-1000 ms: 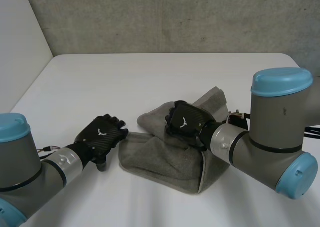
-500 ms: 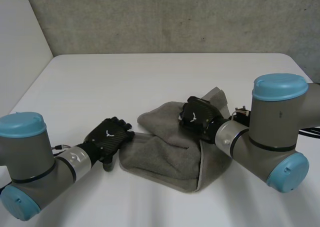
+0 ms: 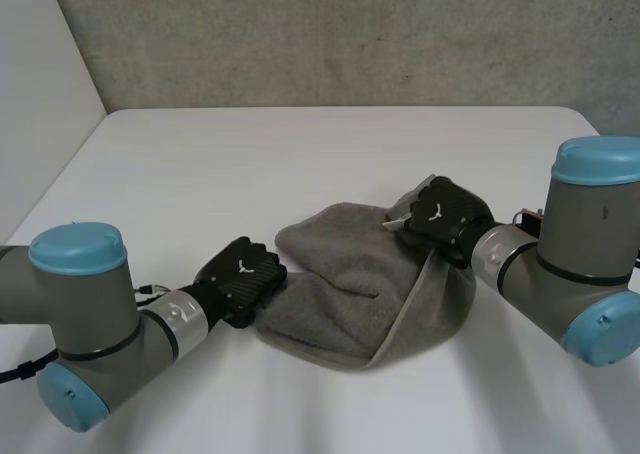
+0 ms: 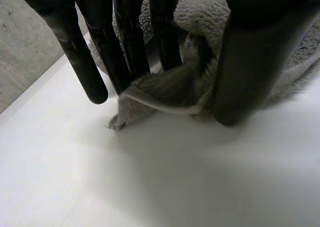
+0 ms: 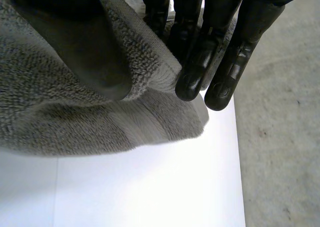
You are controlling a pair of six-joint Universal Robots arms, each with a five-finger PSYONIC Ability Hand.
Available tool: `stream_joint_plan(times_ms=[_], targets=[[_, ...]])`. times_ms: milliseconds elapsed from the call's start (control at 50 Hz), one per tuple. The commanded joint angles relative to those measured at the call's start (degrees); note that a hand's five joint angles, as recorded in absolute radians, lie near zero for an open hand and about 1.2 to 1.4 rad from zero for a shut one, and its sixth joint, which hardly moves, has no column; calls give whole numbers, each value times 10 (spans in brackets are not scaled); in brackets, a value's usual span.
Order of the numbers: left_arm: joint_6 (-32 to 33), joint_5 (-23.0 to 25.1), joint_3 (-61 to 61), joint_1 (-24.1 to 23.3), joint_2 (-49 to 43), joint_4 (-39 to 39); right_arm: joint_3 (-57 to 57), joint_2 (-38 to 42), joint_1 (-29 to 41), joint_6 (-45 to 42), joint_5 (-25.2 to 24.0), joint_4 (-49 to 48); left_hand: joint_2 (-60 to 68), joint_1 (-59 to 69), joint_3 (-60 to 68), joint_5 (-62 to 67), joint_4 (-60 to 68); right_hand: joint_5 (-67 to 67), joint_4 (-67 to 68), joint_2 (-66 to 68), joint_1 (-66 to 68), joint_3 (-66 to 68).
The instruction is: Fold the towel.
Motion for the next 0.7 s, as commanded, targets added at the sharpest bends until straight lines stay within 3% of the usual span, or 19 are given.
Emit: stream_joint_plan(times_ms=[20, 180, 260, 300, 420, 500, 580, 620, 700], targets=[[-20, -2, 11, 0, 1, -4, -11, 1, -13, 34, 16, -4, 90, 109, 93, 100, 89, 75, 75, 80, 68, 77], [-78, -2, 20, 0, 2, -5, -8, 1, -18, 39, 21, -4, 256, 275, 259, 266, 256, 76, 75, 80, 68, 77], [-91, -2, 20, 0, 0, -5, -7, 1, -19, 49, 23, -3, 256, 276, 259, 266, 256, 82, 82, 87, 75, 84], [-92, -2, 21, 0, 1, -5, -13, -3, -23, 73, 24, 2, 256, 276, 259, 266, 256, 167, 166, 171, 159, 168], [-97, -5, 34, 6, 35, -5, -32, -28, -25, 104, 17, 1, 256, 276, 259, 266, 256, 168, 167, 172, 160, 169], [-105, -10, 108, 19, 60, 3, -121, -34, -20, 162, 22, -30, 256, 276, 259, 266, 256, 168, 167, 172, 160, 169], [-132, -29, 209, 35, 57, 7, -223, -15, -18, 235, 50, -79, 256, 276, 259, 266, 256, 168, 167, 172, 160, 169], [-182, -73, 332, 41, 47, 8, -338, 1, -18, 307, 108, -126, 256, 276, 259, 266, 256, 168, 167, 172, 160, 169], [-249, -129, 448, 42, 41, 10, -425, 0, -18, 378, 163, -167, 256, 276, 259, 266, 256, 168, 167, 172, 160, 169]])
